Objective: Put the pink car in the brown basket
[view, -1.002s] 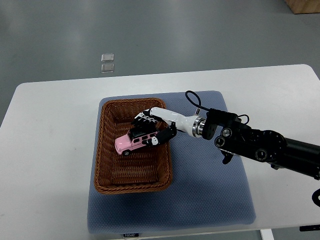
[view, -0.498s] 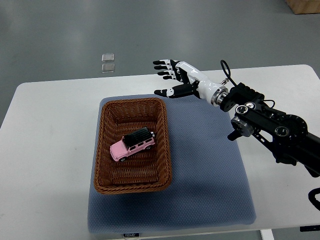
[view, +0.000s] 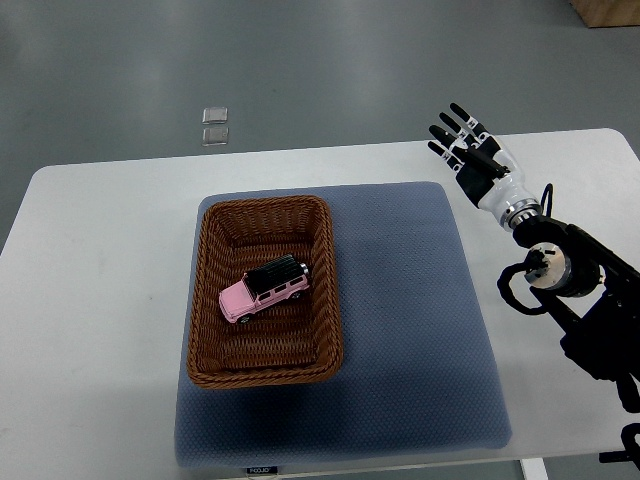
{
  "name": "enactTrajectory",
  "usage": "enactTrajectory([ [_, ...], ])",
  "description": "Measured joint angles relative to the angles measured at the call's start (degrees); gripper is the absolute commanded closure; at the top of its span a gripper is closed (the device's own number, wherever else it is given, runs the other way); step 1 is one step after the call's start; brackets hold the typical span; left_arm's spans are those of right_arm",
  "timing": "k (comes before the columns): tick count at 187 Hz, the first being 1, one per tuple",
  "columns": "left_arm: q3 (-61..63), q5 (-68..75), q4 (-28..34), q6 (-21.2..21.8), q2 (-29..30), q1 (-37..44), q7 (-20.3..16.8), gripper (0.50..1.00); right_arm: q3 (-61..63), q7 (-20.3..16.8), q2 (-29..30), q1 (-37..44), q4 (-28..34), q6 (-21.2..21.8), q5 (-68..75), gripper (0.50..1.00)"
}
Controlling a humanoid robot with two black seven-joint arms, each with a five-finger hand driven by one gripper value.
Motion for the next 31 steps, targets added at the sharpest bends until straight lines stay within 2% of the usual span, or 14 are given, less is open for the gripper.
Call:
enactTrajectory([
  [16,-0.03,0.00,0.00,0.00,0.00,0.00,0.00,0.500,0.00,1.37,0.01,-0.07,-1.97,3.65,3.87,0.587],
  [31,-0.04,0.00,0.04,0.00,0.00,0.00,0.00,0.500,0.01,1.72,0.13,-0.06,-3.09,5.38,5.89,0.587],
])
